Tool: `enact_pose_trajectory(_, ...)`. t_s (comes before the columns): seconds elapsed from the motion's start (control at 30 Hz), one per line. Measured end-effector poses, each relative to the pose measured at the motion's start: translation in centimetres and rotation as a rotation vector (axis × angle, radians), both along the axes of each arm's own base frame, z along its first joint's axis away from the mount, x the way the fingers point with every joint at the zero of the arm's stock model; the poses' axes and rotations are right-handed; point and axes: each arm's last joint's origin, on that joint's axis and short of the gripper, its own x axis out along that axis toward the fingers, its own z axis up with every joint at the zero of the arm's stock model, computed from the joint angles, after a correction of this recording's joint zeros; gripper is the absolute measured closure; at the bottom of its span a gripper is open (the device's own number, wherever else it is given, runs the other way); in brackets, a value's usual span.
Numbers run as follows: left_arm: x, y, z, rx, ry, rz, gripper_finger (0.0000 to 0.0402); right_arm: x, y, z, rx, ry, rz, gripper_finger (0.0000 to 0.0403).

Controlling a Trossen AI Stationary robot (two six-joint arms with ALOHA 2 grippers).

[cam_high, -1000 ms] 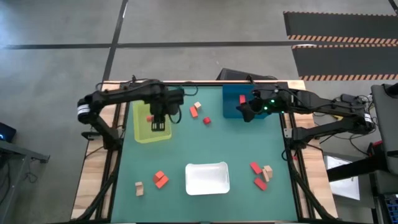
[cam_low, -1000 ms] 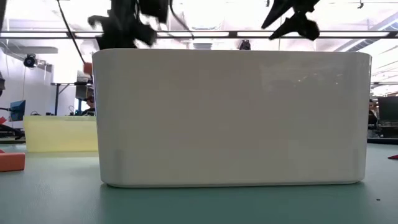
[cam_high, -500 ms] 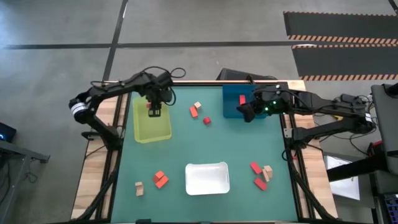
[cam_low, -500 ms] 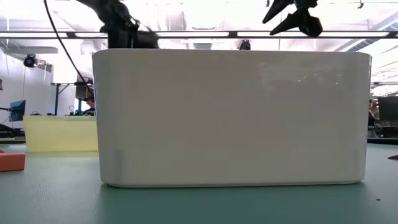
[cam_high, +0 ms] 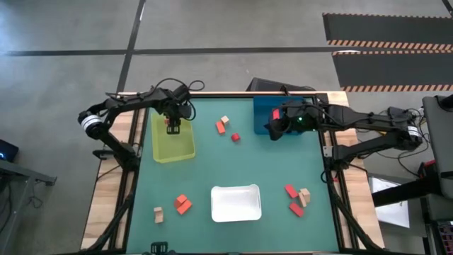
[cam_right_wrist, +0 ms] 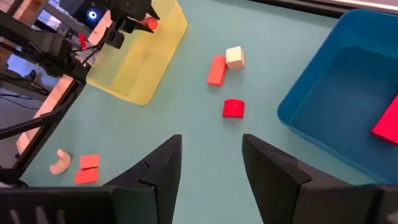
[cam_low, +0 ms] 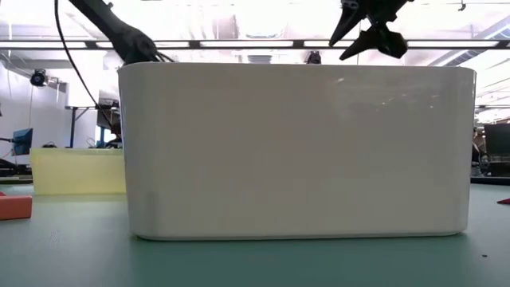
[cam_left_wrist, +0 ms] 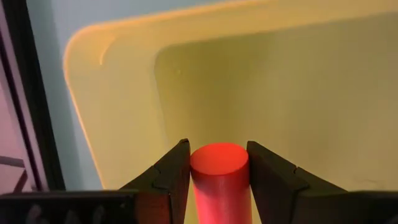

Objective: Sort & place blocks by color
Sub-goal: Put the orange block into the yellow bin, then put the brown block into the white bin

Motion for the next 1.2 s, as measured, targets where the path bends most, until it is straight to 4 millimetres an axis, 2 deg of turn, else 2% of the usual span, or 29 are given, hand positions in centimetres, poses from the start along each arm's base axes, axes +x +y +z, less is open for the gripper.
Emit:
enact_pose_trajectory(0.3, -0.5, 0.1, -1.2, 0.030, 0.016, -0.029, 0.0276, 0.2, 0.0, -0.2, 0.015, 0.002, -0.012, 0.0243)
enact_pose_trajectory(0.57, -0.5, 0.2, -1.3, 0.062, 0.023, -0.022, 0.0222, 0.2, 0.0, -0.2, 0.020, 0.000, -0.017, 0.0243)
enact_pose_trajectory(0.73, -0.8, 0.1, -1.0, 0.076, 0.055, -0.003, 0.0210, 0.2, 0.1, -0.2, 0.058, -0.009, -0.017, 0.0243)
enact_pose_trajectory(0.93, -1.1, -0.3, 2.0, 0.111, -0.013, 0.150, 0.0208, 0.3, 1.0, -0.2, 0.202, -0.029, 0.039, 0.0243)
enact_pose_trajectory(1.2, -3.1, -2.9, 8.1, 0.233, -0.319, 0.354, 0.0208, 0.2, 3.4, -0.7, 0.339, 0.025, 0.088, 0.0243)
